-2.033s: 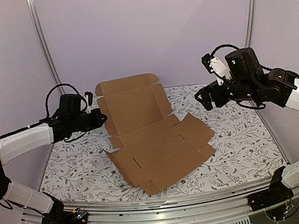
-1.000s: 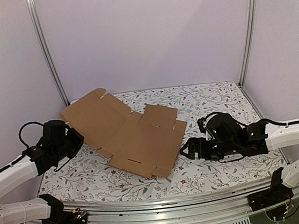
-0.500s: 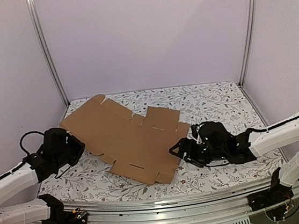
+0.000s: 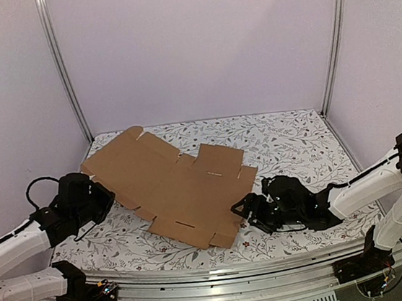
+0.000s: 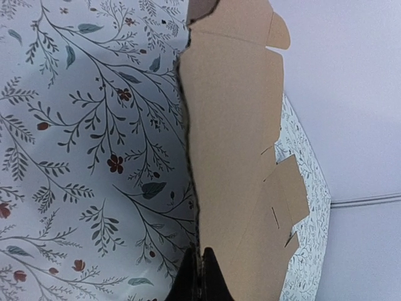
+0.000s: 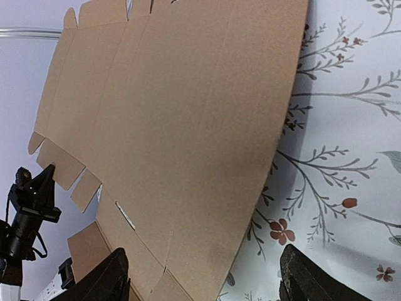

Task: Fold the paper box

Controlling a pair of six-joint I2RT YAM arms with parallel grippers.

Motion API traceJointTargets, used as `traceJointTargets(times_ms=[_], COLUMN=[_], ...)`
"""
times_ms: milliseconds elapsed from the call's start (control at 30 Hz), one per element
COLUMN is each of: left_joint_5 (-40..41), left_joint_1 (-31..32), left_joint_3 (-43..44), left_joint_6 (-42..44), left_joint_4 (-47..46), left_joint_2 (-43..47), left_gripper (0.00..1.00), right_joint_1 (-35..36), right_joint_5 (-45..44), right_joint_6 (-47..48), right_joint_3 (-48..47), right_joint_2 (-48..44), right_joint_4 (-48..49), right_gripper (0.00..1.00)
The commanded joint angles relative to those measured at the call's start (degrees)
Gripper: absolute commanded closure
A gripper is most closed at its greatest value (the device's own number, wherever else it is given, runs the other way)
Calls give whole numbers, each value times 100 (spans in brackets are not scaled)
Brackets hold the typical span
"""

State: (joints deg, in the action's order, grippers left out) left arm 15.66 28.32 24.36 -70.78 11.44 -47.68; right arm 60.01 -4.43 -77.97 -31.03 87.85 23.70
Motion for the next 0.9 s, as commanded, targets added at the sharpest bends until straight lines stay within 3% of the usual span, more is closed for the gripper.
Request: traceJointTargets(times_ms=[0, 400, 633, 867], left_joint_5=[122, 173, 207, 226], left_joint_1=[95, 235, 262, 281], left_joint_3=[-90, -54, -106, -177], left_joint_6=[-61, -111, -137, -146], left_joint_4=[-6, -15, 40, 98], left_joint_2=[55, -15, 57, 145], left_gripper=[100, 100, 100, 100], right_joint_1=[75, 242, 264, 286], right_joint_5=[-199, -107, -170, -285], right_joint_6=[-125, -502, -873, -968], right_joint_3=[271, 231, 510, 648], right_joint_2=[-169, 550, 1044, 1171], right_joint_4=[85, 1169, 2297, 2723], right_gripper=[19, 25, 42, 59])
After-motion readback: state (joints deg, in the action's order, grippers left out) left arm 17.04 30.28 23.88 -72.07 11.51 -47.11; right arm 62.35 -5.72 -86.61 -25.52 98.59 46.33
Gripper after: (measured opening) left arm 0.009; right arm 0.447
